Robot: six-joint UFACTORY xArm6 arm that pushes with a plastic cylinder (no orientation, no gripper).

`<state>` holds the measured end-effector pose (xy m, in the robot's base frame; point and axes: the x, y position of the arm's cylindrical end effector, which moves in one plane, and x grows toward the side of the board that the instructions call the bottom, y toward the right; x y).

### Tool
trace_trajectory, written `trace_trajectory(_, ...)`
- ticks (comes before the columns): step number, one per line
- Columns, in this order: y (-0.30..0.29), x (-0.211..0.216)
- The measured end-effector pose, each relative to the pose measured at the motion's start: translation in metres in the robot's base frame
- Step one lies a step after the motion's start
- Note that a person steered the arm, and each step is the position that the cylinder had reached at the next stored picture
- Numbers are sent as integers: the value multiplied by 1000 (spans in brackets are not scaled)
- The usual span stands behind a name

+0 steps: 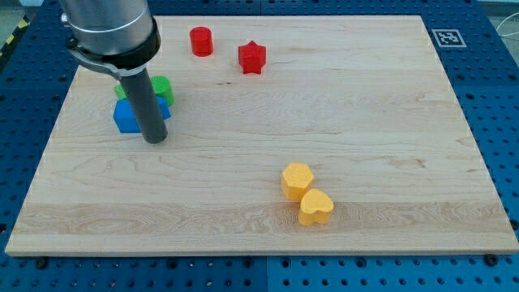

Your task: Point your arm at the red circle

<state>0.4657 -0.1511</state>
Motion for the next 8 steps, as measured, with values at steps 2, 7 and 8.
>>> trace_trajectory(2,14,-3)
trace_trajectory(7,68,-96)
trace_trajectory(8,63,-137)
